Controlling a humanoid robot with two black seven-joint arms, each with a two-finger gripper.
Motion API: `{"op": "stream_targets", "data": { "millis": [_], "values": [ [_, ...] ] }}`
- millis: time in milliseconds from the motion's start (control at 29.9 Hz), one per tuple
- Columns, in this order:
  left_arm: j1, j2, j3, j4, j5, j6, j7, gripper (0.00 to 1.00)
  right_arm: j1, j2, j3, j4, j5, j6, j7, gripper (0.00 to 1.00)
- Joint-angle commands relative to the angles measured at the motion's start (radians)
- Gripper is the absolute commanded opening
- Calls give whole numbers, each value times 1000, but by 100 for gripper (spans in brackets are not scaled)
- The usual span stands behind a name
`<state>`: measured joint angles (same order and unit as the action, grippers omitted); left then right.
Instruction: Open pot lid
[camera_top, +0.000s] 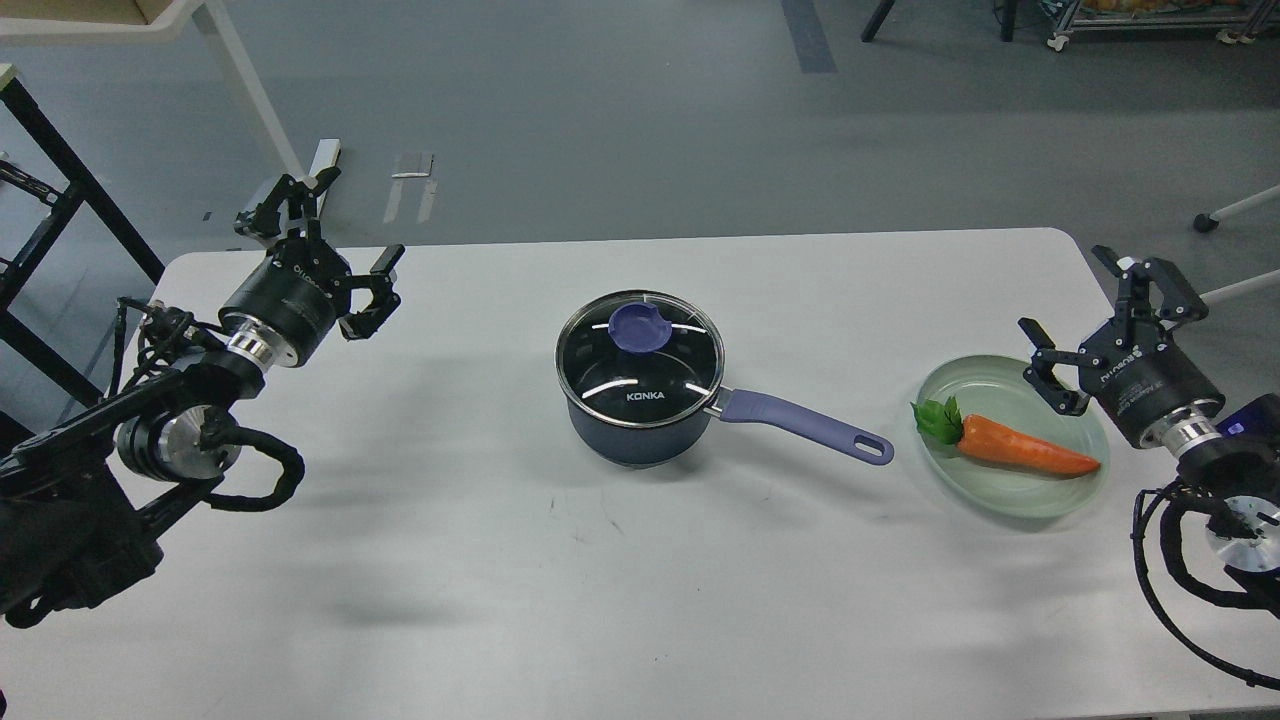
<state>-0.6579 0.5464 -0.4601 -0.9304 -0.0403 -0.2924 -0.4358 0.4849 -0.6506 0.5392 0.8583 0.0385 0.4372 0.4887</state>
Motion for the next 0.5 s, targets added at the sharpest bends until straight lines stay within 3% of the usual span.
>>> {"op": "stream_targets", "data": {
  "millis": [0, 268, 368, 435, 468],
  "values": [
    [0, 3, 1, -1, 3, -7, 0, 99, 0, 0, 2, 1, 0, -1, 0, 100],
    [-3, 46, 57, 7, 5, 4, 6, 99, 21, -33, 18, 24, -93, -29, 0, 100],
    [-15, 75, 89, 15, 7, -7, 8, 99, 88, -133, 16, 86, -211, -32, 0, 100],
    [-17, 76, 89, 15, 7, -7, 8, 99, 93, -136, 15, 91, -221, -32, 0, 100],
    [-28, 84, 89, 19, 8, -7, 2, 99, 159, -212, 13, 169, -396, -34, 0, 100]
  ]
}}
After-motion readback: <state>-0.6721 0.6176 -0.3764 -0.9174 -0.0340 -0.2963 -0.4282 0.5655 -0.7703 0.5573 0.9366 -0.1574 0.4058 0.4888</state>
